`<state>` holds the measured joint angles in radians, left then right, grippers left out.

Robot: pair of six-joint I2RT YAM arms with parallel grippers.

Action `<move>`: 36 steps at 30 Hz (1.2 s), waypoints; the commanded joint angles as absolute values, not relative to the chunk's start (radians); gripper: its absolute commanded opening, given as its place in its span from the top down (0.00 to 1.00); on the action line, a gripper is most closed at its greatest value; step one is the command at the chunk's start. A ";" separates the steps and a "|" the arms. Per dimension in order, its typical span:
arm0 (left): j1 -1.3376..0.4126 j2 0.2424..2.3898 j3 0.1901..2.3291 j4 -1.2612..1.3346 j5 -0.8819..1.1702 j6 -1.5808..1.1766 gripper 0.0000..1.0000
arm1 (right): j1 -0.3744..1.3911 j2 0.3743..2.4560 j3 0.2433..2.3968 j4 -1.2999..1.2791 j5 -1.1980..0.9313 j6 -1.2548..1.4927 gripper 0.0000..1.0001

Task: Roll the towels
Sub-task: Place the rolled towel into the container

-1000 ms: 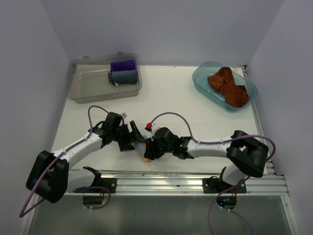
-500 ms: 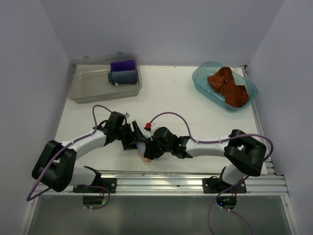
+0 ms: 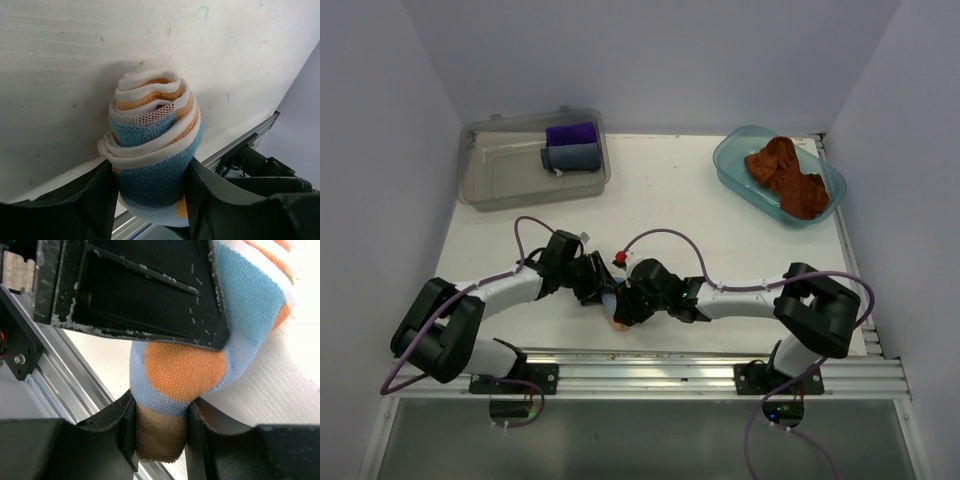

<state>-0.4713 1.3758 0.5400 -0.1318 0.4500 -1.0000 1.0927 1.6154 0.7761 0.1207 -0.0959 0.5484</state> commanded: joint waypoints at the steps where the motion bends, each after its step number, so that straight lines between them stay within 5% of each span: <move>1: -0.486 1.393 0.517 -0.039 0.477 -1.032 0.48 | 1.094 1.628 0.821 0.107 -0.080 0.522 0.87; 7: -0.505 1.424 0.491 0.020 0.499 -1.046 0.57 | 1.094 1.638 0.836 0.077 -0.060 0.508 0.82; 11: -0.492 1.417 0.512 -0.014 0.488 -1.019 0.68 | 1.095 1.602 0.853 0.014 -0.012 0.500 0.42; 16: -0.405 1.375 0.535 -0.084 0.495 -0.974 0.77 | 1.091 1.455 0.871 -0.119 0.109 0.482 0.23; 26: -0.310 1.339 0.629 -0.178 0.500 -0.940 0.80 | 1.040 1.135 0.818 -0.316 0.422 0.518 0.18; 36: -0.091 1.342 1.122 -0.472 0.377 -0.856 0.80 | 1.031 1.037 0.762 -0.414 0.495 0.554 0.18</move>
<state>-0.1555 1.3430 0.9703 -0.3889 0.4320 -0.9012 1.0328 1.0626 0.7658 -0.3714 0.4362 0.5266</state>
